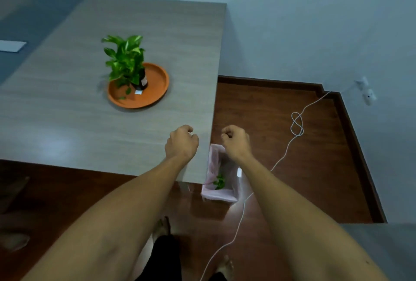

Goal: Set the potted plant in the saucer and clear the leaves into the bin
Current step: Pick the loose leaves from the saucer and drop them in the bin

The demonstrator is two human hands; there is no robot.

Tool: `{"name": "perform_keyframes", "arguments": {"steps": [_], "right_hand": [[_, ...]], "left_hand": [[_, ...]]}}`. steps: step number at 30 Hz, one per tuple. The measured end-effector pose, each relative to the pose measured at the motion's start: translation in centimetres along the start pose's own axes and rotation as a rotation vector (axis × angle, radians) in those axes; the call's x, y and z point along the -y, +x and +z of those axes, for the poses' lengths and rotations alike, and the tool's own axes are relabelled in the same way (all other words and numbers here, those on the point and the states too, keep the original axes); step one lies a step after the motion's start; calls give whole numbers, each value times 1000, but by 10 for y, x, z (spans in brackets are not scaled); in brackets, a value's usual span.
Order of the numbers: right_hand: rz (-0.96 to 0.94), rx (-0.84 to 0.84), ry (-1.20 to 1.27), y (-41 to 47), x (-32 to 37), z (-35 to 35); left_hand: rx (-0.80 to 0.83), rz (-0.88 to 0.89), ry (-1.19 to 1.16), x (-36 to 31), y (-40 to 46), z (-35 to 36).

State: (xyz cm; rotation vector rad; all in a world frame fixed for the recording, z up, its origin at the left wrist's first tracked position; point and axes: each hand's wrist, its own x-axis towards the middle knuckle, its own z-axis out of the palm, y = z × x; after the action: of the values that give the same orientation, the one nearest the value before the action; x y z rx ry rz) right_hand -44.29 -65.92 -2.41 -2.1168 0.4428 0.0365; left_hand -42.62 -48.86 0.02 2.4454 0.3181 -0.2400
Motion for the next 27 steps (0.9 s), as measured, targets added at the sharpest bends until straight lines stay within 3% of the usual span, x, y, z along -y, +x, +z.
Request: {"name": "perform_keyframes", "arguments": {"steps": [7,15,27], "right_hand": [[-68,54,-19,43,86,75],[7,43,-14,79,177,193],[232,-55,-110,104,219,307]], "left_hand": [[-70,-42,-4,55,85,-85],[-38,8,35,133,198,-182],[100,141,-22,207,305,-215]]}}
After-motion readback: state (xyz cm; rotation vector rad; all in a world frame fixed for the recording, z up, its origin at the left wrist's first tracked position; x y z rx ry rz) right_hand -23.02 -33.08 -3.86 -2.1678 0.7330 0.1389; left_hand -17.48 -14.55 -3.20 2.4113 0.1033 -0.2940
